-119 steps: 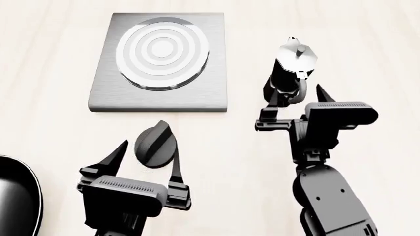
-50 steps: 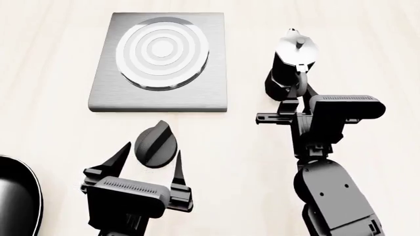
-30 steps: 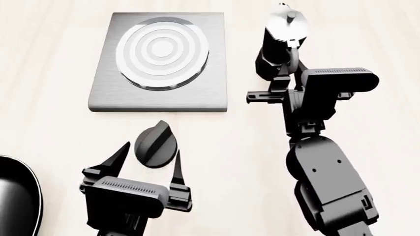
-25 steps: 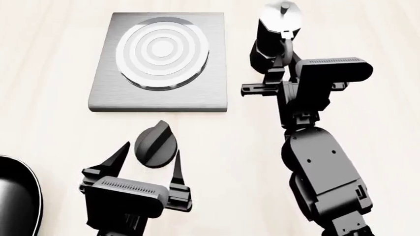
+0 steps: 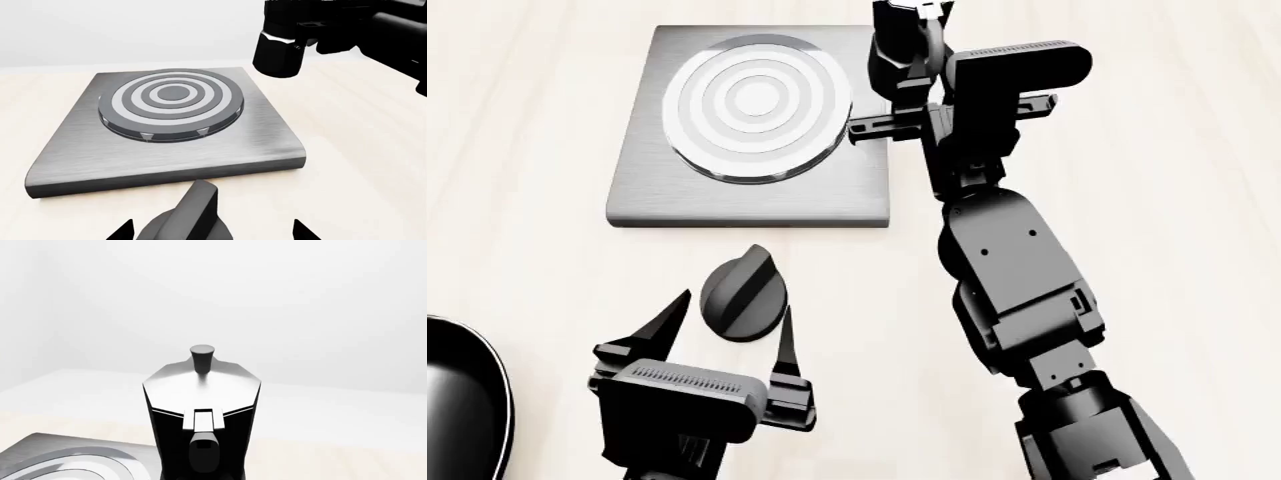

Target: Turn on the stove and put the moka pot on it.

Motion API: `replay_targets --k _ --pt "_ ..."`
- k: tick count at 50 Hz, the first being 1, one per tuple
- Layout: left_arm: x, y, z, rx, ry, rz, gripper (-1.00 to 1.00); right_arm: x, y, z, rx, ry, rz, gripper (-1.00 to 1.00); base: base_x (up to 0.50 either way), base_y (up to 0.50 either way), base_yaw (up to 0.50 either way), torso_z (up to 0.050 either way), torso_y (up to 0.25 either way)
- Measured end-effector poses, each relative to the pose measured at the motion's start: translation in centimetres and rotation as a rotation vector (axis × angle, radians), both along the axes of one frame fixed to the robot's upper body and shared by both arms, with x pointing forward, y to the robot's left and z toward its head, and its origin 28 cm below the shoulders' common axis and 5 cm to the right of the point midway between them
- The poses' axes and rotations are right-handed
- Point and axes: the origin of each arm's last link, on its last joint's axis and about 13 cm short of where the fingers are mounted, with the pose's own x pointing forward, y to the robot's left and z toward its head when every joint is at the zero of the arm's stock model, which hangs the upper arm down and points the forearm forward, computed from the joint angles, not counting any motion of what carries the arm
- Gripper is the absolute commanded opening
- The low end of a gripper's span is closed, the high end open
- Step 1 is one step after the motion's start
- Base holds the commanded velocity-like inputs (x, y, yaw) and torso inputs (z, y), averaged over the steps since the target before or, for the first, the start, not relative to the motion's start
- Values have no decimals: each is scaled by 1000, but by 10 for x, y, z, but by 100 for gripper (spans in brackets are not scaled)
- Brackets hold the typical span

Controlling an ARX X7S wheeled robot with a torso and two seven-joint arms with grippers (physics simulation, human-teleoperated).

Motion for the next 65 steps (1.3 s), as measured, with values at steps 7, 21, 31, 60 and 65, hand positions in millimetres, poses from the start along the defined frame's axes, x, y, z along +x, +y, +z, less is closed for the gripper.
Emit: replay_targets --k 7,21,31,60,65 --pt "0 0 0 -2 0 1 100 9 14 5 -14 0 34 -100 0 0 0 2 1" --pt "0 1 -1 -5 2 0 100 21 44 17 -45 0 125 -100 0 0 0 0 1" --pt "0 1 0 -7 1 1 100 24 61 23 -70 -1 180 -100 0 0 0 0 1" --pt "-1 2 0 -12 5 1 100 22 80 18 -125 27 282 -100 0 0 0 0 1" --pt "-1 2 1 -12 4 1 100 21 81 17 -134 32 290 -100 0 0 0 0 2"
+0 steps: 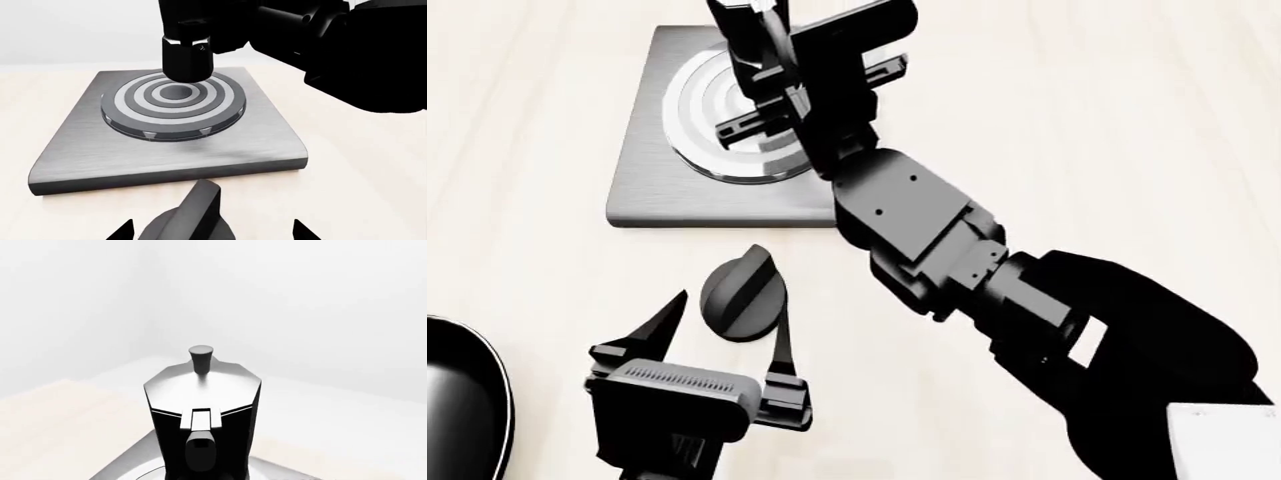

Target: Turn on the stove and put the moka pot on it.

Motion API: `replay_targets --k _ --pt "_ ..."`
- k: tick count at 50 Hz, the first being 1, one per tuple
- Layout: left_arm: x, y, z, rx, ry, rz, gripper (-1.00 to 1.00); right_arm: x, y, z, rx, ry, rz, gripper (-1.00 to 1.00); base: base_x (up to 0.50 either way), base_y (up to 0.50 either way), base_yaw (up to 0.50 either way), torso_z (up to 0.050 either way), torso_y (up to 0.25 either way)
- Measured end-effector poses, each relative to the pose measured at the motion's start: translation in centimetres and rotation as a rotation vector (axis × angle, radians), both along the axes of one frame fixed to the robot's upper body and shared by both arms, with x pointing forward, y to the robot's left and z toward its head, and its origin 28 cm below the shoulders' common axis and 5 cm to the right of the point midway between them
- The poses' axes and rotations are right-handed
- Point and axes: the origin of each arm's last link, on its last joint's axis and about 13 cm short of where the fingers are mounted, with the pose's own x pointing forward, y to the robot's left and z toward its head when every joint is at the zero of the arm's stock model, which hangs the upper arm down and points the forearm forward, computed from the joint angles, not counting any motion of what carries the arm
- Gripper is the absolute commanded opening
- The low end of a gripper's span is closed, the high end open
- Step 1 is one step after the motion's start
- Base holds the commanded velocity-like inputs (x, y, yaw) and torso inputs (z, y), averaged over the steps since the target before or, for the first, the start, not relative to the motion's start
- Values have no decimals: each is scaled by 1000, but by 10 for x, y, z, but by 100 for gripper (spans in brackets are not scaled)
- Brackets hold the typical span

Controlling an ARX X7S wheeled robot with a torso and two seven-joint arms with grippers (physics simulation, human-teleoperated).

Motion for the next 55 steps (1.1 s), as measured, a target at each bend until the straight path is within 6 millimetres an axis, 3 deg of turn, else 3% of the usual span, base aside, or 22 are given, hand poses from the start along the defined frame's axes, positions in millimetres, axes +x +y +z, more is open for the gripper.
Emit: replay_targets --k 35,55 --pt "0 1 0 -3 -3 0 100 -3 1 -19 -55 40 5 -100 0 0 0 0 1" --pt "-1 1 2 -7 -5 1 100 -2 0 -21 -51 37 10 -100 0 0 0 0 0"
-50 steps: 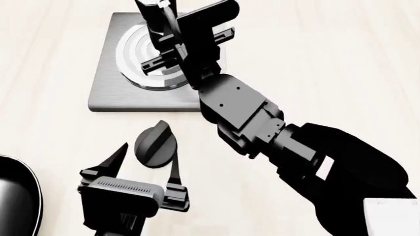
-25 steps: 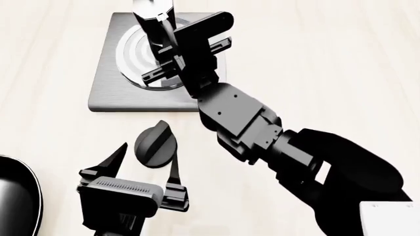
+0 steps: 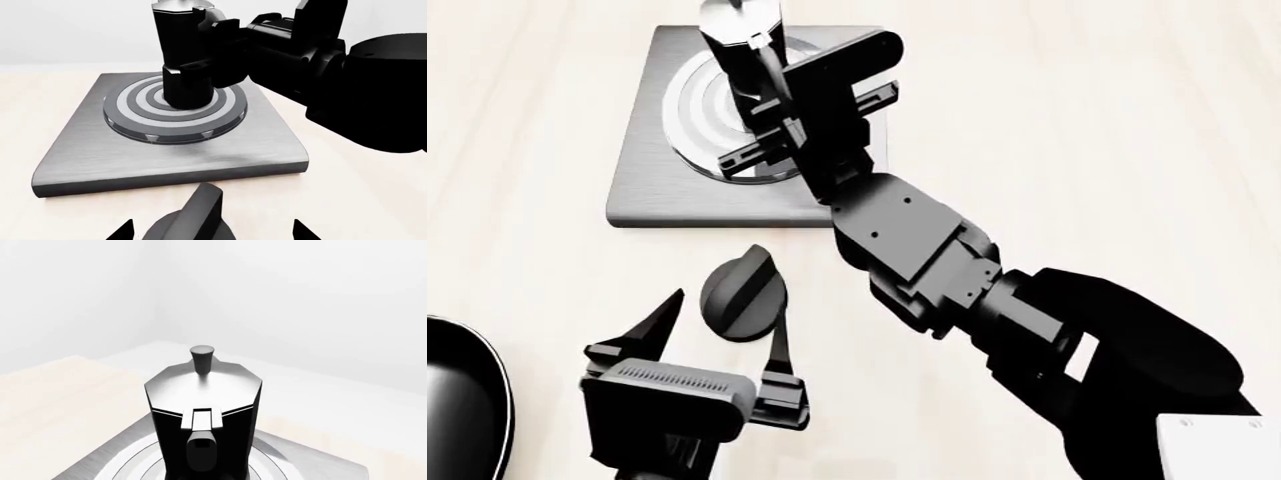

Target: Turn on the stove and put the moka pot on it.

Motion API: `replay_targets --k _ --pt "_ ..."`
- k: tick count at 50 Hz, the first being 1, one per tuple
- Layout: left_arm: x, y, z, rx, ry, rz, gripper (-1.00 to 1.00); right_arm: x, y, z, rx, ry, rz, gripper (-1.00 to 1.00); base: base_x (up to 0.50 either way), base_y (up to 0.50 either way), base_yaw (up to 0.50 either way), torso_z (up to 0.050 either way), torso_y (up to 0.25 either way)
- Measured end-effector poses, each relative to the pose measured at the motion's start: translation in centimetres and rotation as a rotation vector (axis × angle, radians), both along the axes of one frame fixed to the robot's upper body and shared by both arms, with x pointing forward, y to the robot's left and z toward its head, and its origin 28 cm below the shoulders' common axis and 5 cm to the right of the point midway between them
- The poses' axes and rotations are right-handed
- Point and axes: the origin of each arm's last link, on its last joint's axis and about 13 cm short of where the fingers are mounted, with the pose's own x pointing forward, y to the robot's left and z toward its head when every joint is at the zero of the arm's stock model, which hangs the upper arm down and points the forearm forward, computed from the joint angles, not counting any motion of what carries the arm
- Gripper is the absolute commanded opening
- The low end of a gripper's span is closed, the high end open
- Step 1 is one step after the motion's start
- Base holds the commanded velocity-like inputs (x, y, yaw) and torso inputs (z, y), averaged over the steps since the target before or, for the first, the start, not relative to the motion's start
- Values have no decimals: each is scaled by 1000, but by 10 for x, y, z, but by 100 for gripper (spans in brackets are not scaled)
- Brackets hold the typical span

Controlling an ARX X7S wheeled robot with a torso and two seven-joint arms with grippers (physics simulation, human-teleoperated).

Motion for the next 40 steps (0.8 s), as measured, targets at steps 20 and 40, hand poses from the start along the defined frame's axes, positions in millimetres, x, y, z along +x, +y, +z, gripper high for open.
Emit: replay_targets --k 20,40 --pt "0 0 1 1 -2 1 100 -1 1 -4 -14 13 11 100 0 0 0 0 0" --pt "-1 -1 0 5 -4 -1 100 -2 1 -4 -18 3 22 100 0 0 0 0 0"
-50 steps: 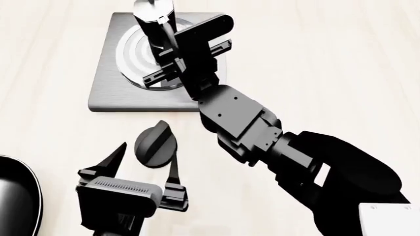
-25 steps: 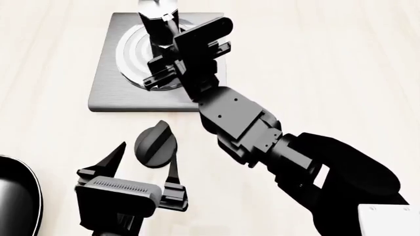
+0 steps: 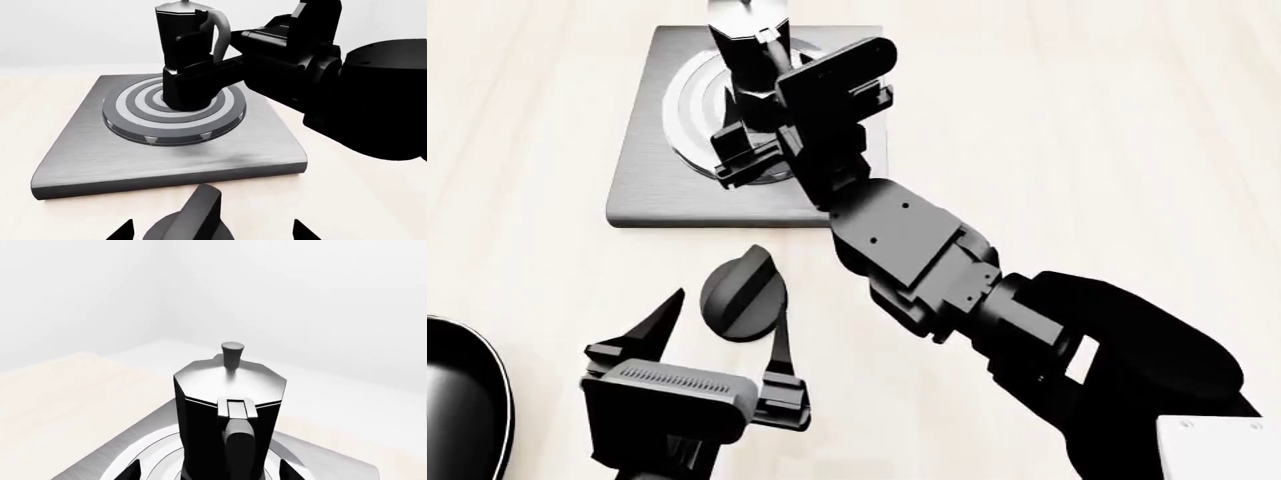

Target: Turn on the stove and put the moka pot on it.

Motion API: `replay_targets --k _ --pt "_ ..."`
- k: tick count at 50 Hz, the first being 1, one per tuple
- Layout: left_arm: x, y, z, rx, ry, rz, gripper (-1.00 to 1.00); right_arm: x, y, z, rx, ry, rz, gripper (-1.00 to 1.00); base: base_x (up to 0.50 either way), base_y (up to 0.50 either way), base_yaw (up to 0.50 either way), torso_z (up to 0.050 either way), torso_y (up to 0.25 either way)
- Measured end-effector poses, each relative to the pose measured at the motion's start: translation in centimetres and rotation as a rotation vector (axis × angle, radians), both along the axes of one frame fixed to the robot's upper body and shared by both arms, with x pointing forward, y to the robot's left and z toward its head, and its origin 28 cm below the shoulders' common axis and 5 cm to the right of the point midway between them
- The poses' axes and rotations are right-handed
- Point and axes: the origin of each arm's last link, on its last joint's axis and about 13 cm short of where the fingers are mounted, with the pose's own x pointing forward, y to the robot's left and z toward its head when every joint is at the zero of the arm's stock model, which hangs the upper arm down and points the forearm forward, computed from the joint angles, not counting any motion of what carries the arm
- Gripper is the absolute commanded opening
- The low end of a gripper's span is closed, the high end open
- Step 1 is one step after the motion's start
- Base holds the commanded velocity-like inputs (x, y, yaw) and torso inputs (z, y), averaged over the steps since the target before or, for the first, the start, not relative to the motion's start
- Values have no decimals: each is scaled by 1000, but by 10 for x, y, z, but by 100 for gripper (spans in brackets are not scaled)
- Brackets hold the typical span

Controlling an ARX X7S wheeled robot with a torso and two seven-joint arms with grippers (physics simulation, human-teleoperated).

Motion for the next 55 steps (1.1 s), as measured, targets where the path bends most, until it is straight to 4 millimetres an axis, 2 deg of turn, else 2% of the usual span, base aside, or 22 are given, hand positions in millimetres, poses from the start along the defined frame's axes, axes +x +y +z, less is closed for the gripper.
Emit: replay_targets --k 28,42,55 --pt "0 -2 -3 15 4 -2 100 -35 -42 11 45 -66 -49 100 0 0 0 0 0" --pt "1 -2 -3 19 3 0 100 -64 -71 13 96 -97 -100 100 0 0 0 0 0" --pt "2 -1 5 98 -13 -3 100 -98 -92 4 114 -105 -134 100 0 0 0 0 0"
